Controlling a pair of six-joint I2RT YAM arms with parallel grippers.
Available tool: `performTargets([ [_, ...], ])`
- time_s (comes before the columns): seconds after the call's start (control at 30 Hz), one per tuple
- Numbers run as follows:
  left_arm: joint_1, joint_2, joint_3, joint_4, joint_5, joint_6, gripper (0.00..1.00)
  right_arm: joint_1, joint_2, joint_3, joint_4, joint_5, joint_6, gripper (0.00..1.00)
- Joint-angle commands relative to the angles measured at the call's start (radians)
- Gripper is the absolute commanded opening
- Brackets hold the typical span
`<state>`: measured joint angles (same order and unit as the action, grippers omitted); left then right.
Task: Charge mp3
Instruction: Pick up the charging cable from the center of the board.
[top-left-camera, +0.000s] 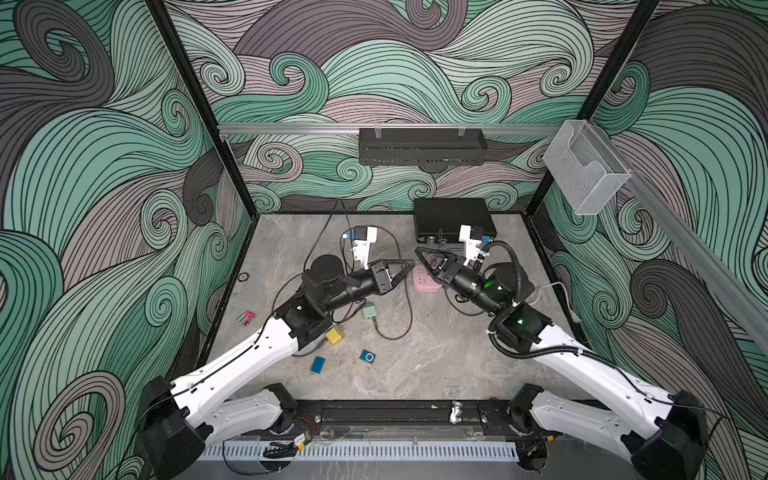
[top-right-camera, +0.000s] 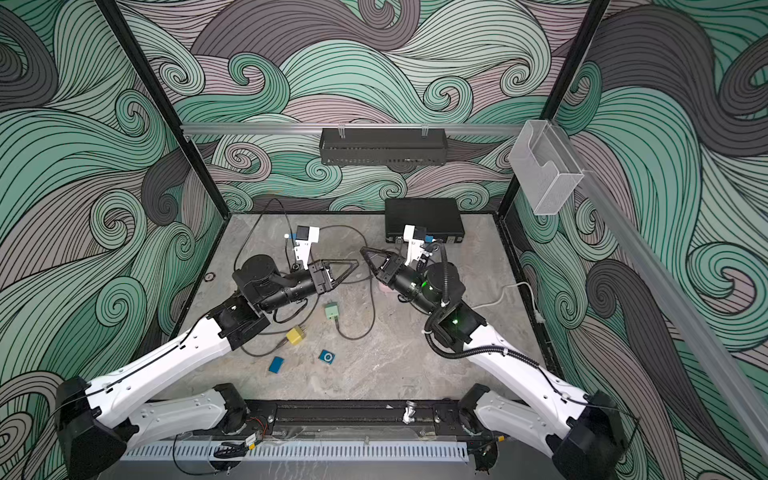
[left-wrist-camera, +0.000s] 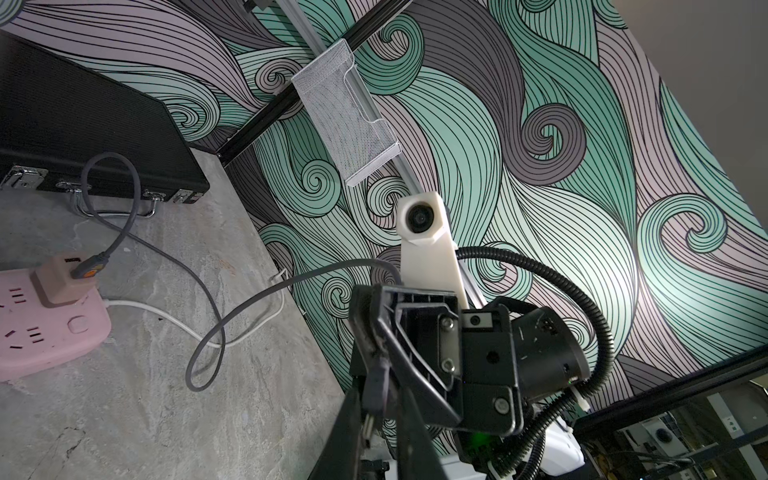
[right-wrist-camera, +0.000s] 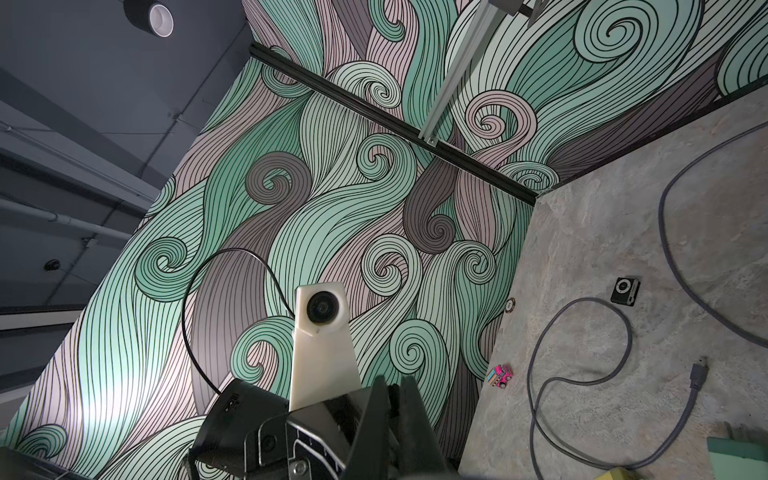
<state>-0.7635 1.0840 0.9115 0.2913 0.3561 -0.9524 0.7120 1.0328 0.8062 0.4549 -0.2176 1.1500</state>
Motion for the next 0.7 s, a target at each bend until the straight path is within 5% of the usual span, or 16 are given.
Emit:
performTargets([
  [0.0,-0.011,-0.003,0.008,0.043,0.026,0.009,0.16,-0.004,0.0,-0.009,0.036,-0.009,0.019,0.0],
  [0.47,-0.022,-0.024,0.007,-0.001,-0.037,0.037,0.04,-0.004,-0.023,-0.013,-0.009,-0.016,0.03,0.01],
  [0.53,-0.022,-0.033,0.003,-0.007,-0.057,0.041,0.04,-0.005,-0.032,-0.012,-0.032,-0.014,0.028,0.34],
  [0.6,-0.022,-0.037,-0.002,-0.008,-0.077,0.043,0.04,-0.005,-0.036,-0.009,-0.035,-0.03,0.022,0.5],
  [0.67,-0.022,-0.039,-0.005,-0.005,-0.095,0.041,0.04,-0.004,-0.042,0.001,-0.053,-0.044,0.02,0.55],
])
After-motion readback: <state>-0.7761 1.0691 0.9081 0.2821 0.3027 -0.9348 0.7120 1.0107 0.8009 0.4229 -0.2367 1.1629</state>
